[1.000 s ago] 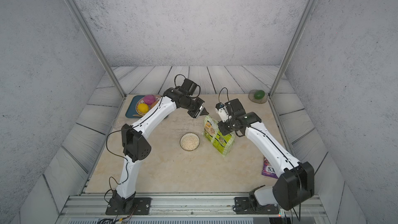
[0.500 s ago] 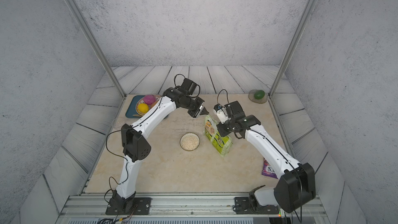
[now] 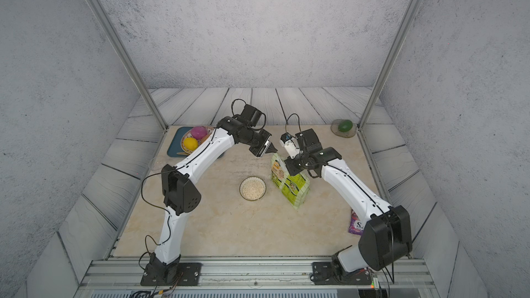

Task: Pour the oats into the breakfast bowl
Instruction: Close the oats bag at the center of the board.

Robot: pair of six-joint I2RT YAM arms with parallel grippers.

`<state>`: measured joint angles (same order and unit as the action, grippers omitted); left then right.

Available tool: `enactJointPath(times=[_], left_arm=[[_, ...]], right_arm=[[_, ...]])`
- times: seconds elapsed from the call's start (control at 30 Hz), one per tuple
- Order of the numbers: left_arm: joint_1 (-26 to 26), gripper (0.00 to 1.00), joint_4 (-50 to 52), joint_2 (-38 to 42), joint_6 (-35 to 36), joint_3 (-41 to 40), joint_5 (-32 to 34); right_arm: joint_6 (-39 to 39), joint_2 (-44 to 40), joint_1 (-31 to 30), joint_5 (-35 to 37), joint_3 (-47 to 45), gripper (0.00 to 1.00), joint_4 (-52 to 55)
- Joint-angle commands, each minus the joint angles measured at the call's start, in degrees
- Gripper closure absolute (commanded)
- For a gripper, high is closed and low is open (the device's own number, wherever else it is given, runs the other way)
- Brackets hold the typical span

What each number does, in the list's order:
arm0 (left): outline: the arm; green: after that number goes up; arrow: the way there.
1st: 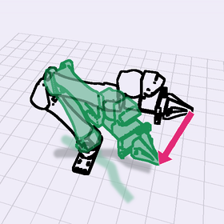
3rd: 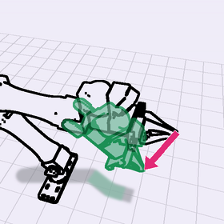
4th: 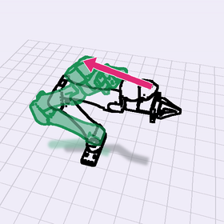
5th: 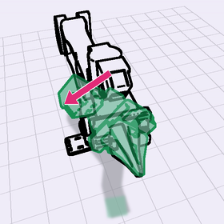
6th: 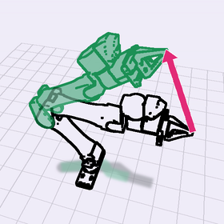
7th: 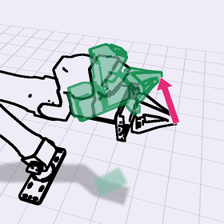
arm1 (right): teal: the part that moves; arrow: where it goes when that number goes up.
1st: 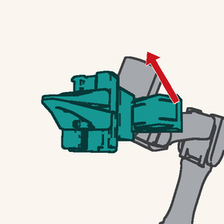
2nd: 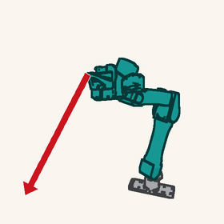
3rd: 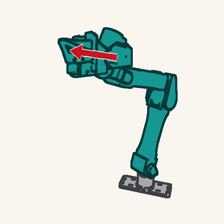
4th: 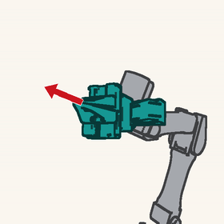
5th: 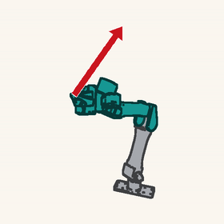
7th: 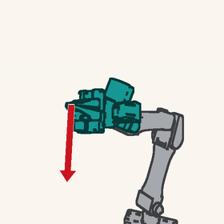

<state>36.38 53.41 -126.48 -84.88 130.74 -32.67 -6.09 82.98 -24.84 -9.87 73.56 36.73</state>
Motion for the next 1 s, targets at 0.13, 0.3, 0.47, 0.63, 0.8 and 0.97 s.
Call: enactJointPath(times=[0.13,0.3,0.47,0.63,0.8,0.97], left_arm=[[-0.4,0.77,-2.6,3.2,2.1,0.3,-2.2],[-1.3,0.42,-2.7,5.7,4.2,-1.4,-0.4],[-3.3,0.33,0.6,9.4,8.6,-4.1,2.7],[-5.4,0.32,1.7,15.4,13.6,-11.0,6.5],[-7.0,0.32,1.7,21.3,19.4,-17.6,10.1],[-7.8,0.32,-1.3,26.8,24.9,-25.0,13.4]], right_arm=[[1.2,-4.6,-0.4,0.5,-2.4,1.0,-4.5],[2.0,-2.6,-0.4,0.1,-0.3,0.86,-1.1],[2.1,0.7,-0.4,0.0,2.0,0.68,0.7],[1.9,3.4,-0.5,0.5,3.9,0.67,1.8],[1.5,6.0,-0.5,1.5,6.2,0.94,3.2],[3.6,5.4,-0.6,1.8,7.5,1.0,3.2]])
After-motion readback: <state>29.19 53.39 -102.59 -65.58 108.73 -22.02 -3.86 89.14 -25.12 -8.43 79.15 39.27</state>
